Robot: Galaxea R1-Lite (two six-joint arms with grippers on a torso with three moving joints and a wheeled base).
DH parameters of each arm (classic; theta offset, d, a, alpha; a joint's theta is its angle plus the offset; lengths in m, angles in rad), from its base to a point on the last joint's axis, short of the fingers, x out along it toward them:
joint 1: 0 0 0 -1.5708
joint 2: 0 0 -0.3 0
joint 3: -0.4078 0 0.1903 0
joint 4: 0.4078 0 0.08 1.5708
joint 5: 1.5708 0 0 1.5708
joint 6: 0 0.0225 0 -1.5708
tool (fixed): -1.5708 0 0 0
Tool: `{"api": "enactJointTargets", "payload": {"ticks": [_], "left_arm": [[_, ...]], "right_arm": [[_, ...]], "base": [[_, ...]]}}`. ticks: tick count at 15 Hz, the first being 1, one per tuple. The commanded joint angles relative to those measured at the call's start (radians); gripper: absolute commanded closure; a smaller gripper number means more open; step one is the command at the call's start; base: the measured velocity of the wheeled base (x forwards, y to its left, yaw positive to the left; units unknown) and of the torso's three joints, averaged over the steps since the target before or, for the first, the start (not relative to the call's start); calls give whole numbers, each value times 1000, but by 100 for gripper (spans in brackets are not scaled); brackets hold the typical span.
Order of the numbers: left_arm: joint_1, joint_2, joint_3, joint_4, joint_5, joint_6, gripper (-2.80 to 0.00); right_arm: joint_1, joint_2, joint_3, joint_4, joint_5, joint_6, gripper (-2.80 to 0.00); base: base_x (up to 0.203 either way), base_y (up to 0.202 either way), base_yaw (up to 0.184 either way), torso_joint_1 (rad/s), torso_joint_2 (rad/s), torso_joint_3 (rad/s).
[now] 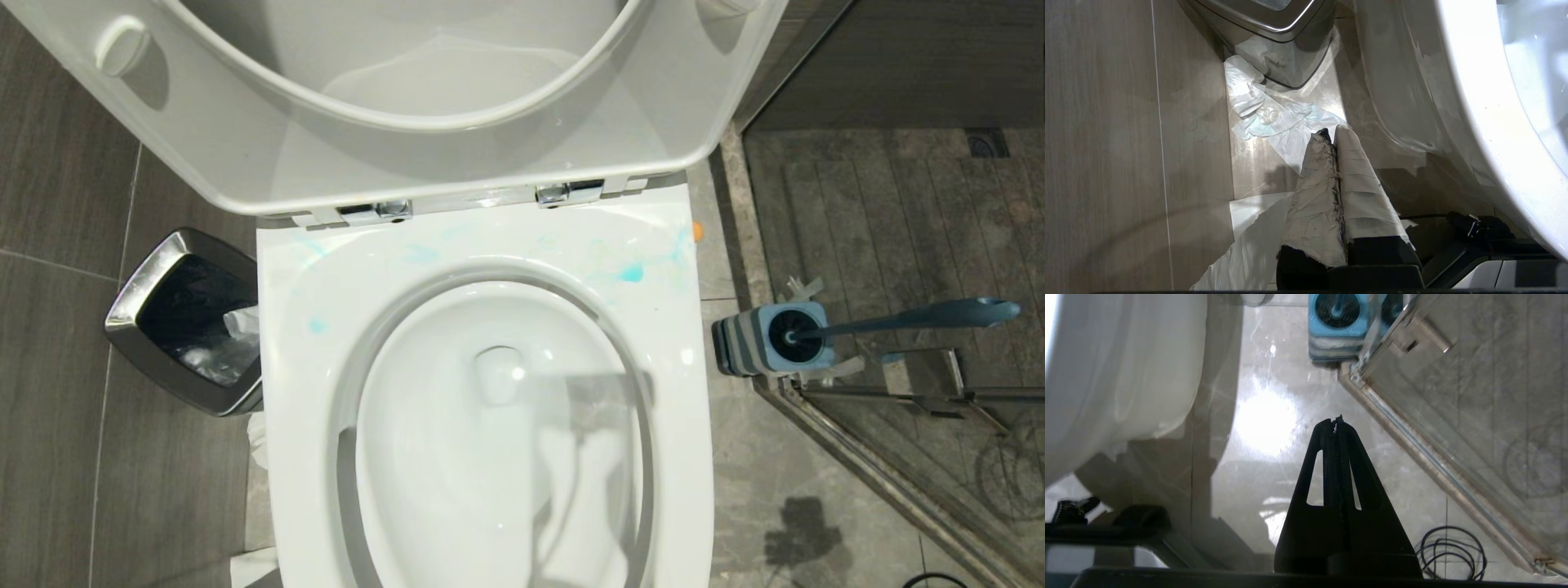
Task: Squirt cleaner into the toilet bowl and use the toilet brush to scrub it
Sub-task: Pour in the cleaning agent
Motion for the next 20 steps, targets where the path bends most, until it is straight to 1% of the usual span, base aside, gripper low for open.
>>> {"api": "enactJointTargets", "payload": {"ticks": [1, 3, 5, 6, 7, 9, 10, 11, 13, 15, 17, 20], "left_arm": [[0, 1, 0, 0, 0, 0, 0], [1, 1, 0, 0, 0, 0, 0], [2, 1, 0, 0, 0, 0, 0], [0, 1, 0, 0, 0, 0, 0], [1, 1, 0, 0, 0, 0, 0], [0, 1, 0, 0, 0, 0, 0], [1, 1, 0, 0, 0, 0, 0], [0, 1, 0, 0, 0, 0, 0], [2, 1, 0, 0, 0, 0, 0], [0, 1, 0, 0, 0, 0, 0], [0, 1, 0, 0, 0, 0, 0], [0, 1, 0, 0, 0, 0, 0]], "right_arm": [[0, 30, -128, 122, -12, 4, 0], [0, 148, -290, 278, -20, 35, 0], [0, 292, -372, 342, -2, 66, 0], [0, 356, -391, 360, 18, 70, 0], [0, 420, -394, 369, 35, 54, 0], [0, 565, -365, 358, 50, -30, 0], [0, 651, -341, 320, 53, -74, 0], [1, 740, -318, 263, 55, -100, 0], [12, 943, -274, 99, 41, -134, 0], [63, 1130, -250, -61, 7, -153, 0], [121, 1305, -242, -232, -44, -142, 0], [157, 1560, -254, -570, -81, -70, 0]], "base": [[0, 0, 0, 0, 0, 0], [0, 0, 0, 0, 0, 0], [0, 0, 0, 0, 0, 0], [0, 0, 0, 0, 0, 0], [0, 0, 0, 0, 0, 0], [0, 0, 0, 0, 0, 0], [0, 0, 0, 0, 0, 0], [0, 0, 0, 0, 0, 0], [0, 0, 0, 0, 0, 0], [0, 0, 0, 0, 0, 0], [0, 0, 0, 0, 0, 0], [0, 0, 0, 0, 0, 0]]}}
